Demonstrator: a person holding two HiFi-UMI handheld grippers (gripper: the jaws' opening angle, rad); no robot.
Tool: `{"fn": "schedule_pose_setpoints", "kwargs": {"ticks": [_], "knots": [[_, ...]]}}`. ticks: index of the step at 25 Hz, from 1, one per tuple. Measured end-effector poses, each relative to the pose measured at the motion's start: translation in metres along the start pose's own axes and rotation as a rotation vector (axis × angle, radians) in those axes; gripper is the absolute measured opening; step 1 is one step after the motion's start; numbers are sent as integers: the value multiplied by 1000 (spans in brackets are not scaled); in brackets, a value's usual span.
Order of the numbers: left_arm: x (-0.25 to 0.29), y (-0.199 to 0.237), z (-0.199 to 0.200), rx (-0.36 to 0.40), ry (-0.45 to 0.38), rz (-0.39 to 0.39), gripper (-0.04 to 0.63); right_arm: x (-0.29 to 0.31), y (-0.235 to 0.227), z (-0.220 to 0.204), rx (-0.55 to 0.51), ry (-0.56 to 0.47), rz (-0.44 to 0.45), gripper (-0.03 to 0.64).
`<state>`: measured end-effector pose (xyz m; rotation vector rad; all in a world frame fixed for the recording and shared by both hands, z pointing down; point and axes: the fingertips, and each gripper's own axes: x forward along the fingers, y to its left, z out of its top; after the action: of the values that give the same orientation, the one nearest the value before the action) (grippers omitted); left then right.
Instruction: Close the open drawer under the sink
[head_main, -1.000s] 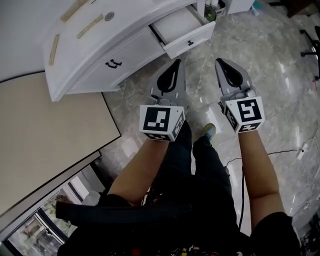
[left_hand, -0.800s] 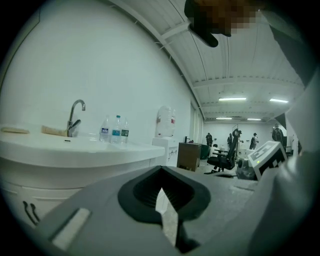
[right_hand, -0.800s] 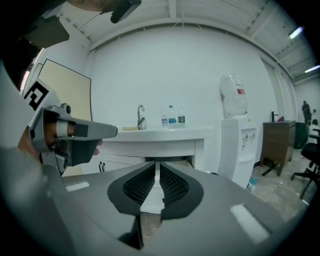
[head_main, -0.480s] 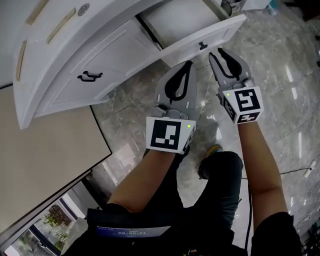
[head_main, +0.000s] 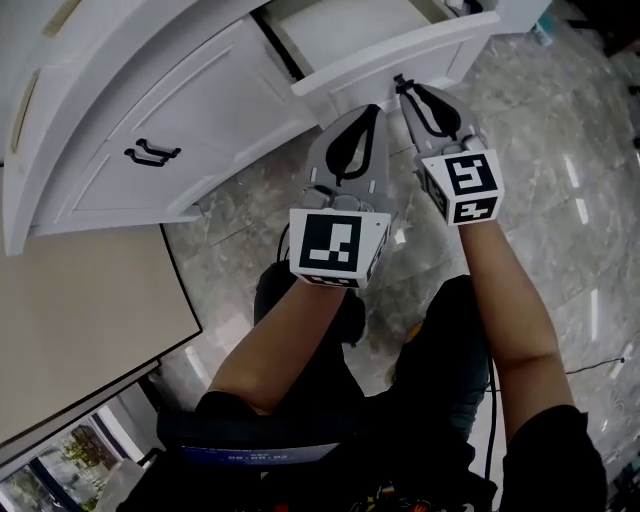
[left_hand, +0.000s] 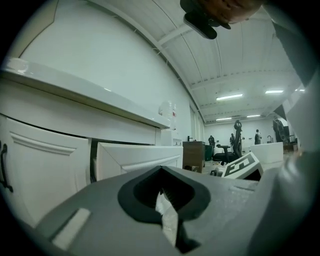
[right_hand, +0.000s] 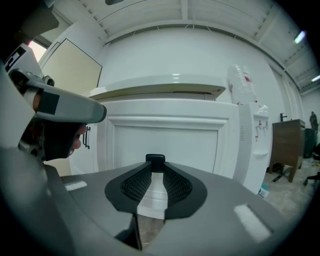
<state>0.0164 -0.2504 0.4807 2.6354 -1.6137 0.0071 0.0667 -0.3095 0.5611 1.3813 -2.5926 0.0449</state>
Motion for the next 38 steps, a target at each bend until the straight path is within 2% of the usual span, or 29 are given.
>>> {"fn": "schedule_pose_setpoints", "kwargs": {"ticks": [5,14,24,29,34,38], "knots": [[3,6,-4,13,-45,18,0,6,-2,0,-19,-27,-18,101],[36,72,-12,-19,-75,71,0,76,-8,15,-12,-55,-55,100],[60,121,-21,66,-91,126,0,130,-13,31,-6,-68,-62,101],[58,125,-30,56,-77,116,0,141,-12,26,-15,-7,-76,100],[64,135,-26,44,-97,116,0,147,-15,33,-19,-12,-91,101],[62,135,-27,31,-96,116,0,143,-12,28,19,-15,-55,96]]}}
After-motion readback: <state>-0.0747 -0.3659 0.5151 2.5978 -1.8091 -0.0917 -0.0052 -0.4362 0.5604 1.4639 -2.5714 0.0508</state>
